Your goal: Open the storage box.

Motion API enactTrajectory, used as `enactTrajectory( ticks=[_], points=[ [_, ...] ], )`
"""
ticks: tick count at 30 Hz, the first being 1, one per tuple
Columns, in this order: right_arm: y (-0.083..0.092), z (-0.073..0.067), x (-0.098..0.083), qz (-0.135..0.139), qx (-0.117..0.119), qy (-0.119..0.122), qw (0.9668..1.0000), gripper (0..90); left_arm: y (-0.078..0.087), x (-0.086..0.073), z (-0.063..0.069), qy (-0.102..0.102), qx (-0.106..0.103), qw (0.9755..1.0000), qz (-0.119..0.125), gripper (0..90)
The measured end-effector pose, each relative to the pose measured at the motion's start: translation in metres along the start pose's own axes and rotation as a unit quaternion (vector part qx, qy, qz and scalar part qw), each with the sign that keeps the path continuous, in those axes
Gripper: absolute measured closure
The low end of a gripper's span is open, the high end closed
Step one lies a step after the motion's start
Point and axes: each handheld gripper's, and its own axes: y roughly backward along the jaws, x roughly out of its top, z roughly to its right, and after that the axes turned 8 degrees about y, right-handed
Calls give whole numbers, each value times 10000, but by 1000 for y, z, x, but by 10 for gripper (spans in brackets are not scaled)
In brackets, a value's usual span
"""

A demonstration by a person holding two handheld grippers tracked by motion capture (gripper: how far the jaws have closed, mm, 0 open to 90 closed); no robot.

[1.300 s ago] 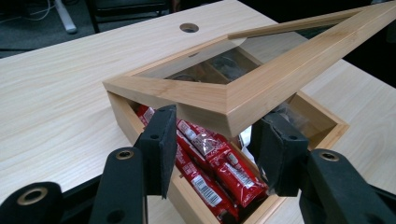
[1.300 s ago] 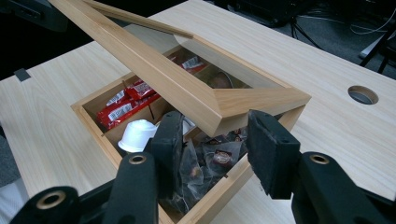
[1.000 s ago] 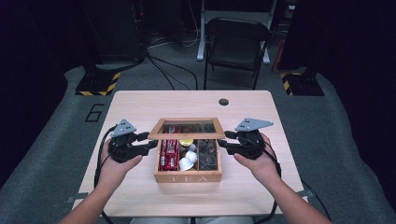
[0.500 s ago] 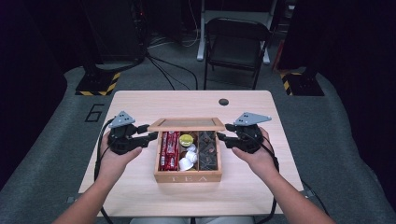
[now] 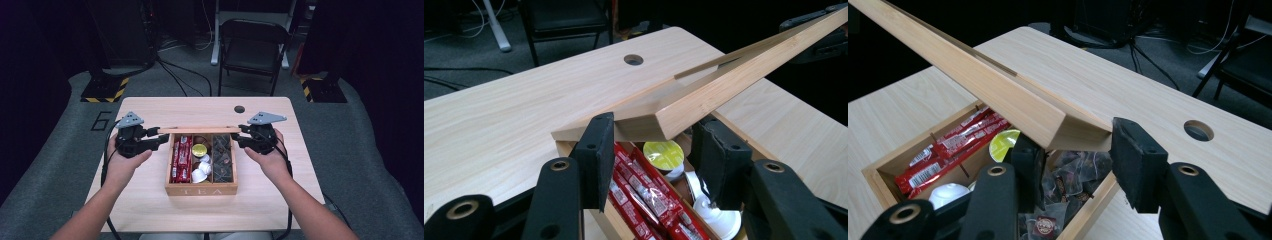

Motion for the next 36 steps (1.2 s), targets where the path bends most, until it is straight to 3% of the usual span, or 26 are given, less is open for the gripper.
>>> enactTrajectory(
  ticks=[14, 21, 36],
  points=[
    [-3, 4, 5, 31, -30, -38, 10000, 571, -15, 0, -10, 102, 86, 9999, 66, 527],
    [-4, 7, 9, 62, -55, -57, 9999, 573, -18, 4, -10, -24, 219, 9996, 185, 574],
    [-14, 15, 14, 171, -193, -55, 9997, 541, -22, 17, -17, 102, 166, 9996, 223, 578]
  ],
)
